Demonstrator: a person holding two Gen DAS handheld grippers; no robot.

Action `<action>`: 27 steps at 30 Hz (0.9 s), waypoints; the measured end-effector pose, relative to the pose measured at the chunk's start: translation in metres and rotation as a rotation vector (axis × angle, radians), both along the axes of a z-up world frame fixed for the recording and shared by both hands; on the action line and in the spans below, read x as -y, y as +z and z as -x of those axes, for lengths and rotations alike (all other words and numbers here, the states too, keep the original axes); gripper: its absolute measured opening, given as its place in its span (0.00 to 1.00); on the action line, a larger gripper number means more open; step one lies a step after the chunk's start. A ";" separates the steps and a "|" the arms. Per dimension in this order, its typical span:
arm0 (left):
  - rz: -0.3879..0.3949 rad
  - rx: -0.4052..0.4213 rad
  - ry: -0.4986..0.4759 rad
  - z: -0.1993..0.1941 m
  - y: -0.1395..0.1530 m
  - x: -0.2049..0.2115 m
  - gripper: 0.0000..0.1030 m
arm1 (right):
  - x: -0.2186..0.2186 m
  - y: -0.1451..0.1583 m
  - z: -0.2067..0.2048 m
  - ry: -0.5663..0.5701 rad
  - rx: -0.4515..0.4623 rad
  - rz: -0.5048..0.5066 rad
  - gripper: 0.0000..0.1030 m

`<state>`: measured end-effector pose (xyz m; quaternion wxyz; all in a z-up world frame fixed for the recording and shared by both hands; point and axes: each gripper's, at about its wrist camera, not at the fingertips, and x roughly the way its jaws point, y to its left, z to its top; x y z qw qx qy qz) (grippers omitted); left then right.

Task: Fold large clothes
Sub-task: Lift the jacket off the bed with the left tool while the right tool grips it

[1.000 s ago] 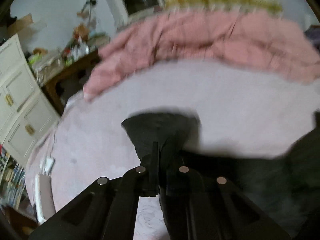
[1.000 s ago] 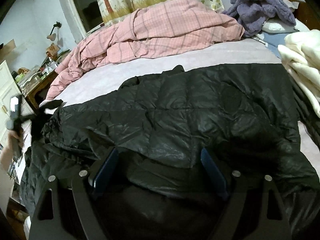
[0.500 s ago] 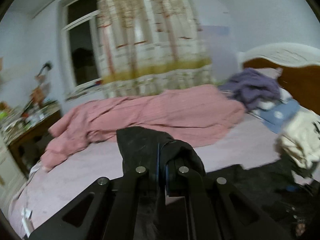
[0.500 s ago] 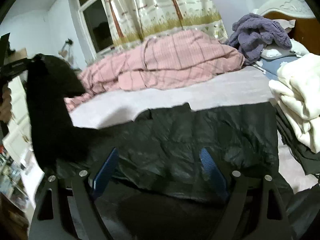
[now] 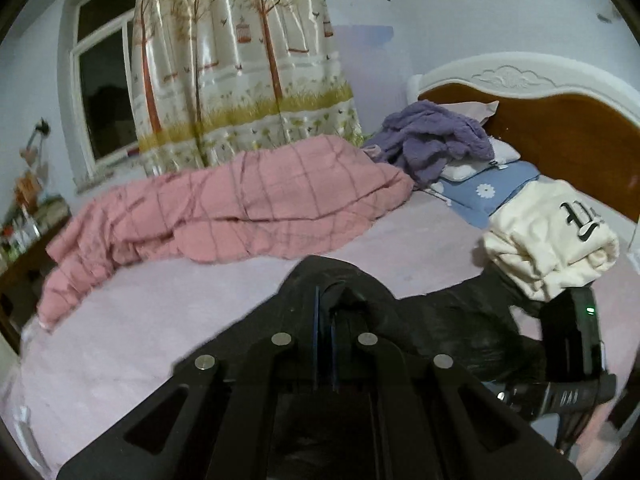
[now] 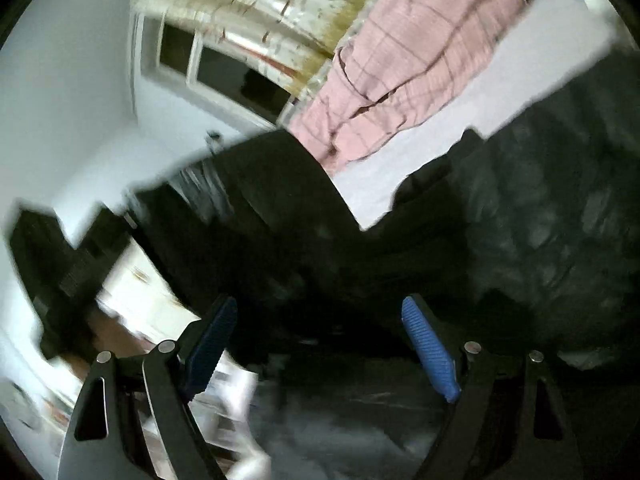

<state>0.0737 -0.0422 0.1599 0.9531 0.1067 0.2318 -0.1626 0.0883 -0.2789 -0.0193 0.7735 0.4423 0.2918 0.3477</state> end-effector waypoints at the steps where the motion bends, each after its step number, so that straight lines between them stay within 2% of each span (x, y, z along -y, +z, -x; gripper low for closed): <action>1: 0.015 -0.005 -0.007 0.000 0.000 0.001 0.04 | 0.002 -0.004 -0.001 0.011 -0.007 -0.054 0.83; 2: 0.031 -0.011 -0.018 0.001 -0.001 0.002 0.04 | 0.002 -0.009 -0.003 0.025 -0.020 -0.106 0.83; 5: 0.057 -0.014 -0.039 0.007 -0.001 0.001 0.04 | -0.006 -0.017 -0.011 0.070 -0.054 -0.137 0.83; 9: 0.100 0.010 -0.040 0.013 0.003 -0.002 0.04 | -0.029 -0.024 -0.018 0.116 -0.081 -0.067 0.83; 11: 0.108 0.030 -0.042 0.015 0.005 -0.003 0.04 | -0.032 -0.026 -0.020 0.118 -0.083 -0.071 0.83; 18: 0.173 0.000 -0.096 0.013 -0.001 -0.006 0.04 | -0.022 -0.032 -0.026 0.132 -0.068 -0.224 0.81; 19: 0.174 -0.003 -0.096 0.012 -0.002 -0.005 0.04 | -0.019 -0.032 -0.026 0.123 -0.063 -0.233 0.69; 20: 0.162 0.000 -0.087 0.011 -0.004 -0.004 0.04 | -0.018 -0.030 -0.027 0.109 -0.063 -0.218 0.45; 22: 0.132 0.014 -0.071 0.010 -0.008 0.000 0.04 | -0.012 -0.020 -0.025 0.057 -0.043 -0.117 0.20; 23: 0.119 0.016 -0.068 0.009 -0.011 0.001 0.05 | -0.009 -0.014 -0.023 0.030 -0.027 -0.071 0.15; 25: 0.071 0.008 -0.062 0.005 -0.020 0.007 0.08 | 0.003 0.007 -0.013 -0.118 0.018 0.128 0.12; 26: 0.049 0.003 -0.060 0.003 -0.026 0.009 0.14 | 0.007 0.016 -0.009 -0.169 0.044 0.205 0.09; 27: 0.025 -0.006 -0.051 0.000 -0.034 0.011 0.31 | 0.014 0.029 -0.004 -0.246 0.073 0.316 0.08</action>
